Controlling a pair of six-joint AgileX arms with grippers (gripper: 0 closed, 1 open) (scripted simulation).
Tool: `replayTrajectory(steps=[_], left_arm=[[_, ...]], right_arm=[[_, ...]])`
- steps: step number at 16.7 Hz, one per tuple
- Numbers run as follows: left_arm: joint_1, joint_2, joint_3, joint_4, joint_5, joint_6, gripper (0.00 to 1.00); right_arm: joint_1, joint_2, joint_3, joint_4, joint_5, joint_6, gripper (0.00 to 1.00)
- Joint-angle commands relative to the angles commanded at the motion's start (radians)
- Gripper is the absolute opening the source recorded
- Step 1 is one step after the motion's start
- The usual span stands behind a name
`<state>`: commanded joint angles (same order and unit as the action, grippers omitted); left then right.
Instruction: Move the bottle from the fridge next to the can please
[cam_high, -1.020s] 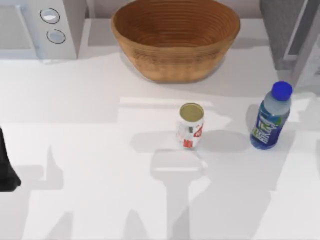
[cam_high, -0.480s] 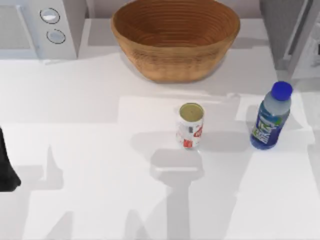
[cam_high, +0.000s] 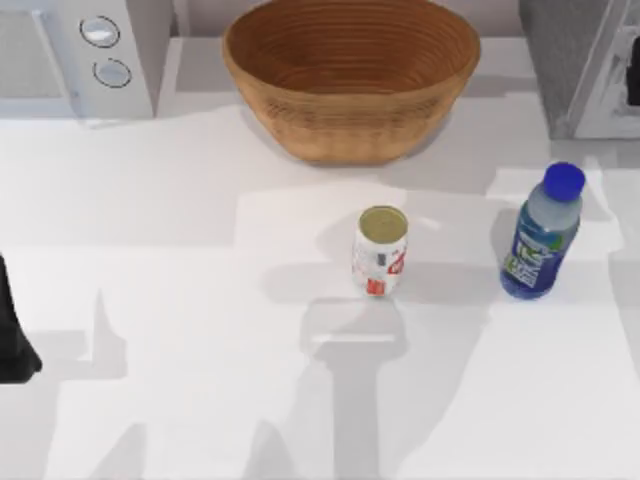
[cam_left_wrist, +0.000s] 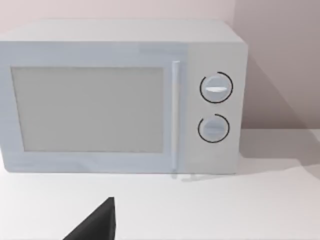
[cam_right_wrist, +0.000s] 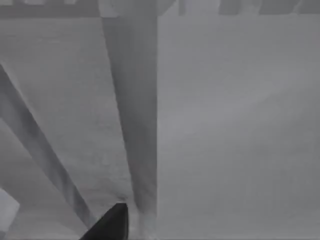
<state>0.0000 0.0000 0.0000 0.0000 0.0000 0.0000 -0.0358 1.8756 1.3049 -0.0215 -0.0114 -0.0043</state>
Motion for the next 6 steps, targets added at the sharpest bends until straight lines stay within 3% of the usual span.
replayTrajectory(steps=[6], left_arm=[[0.0,0.0,0.0,0.0,0.0,0.0,1.0]], right_arm=[[0.0,0.11,0.143,-0.031,0.005,-0.001,1.0]])
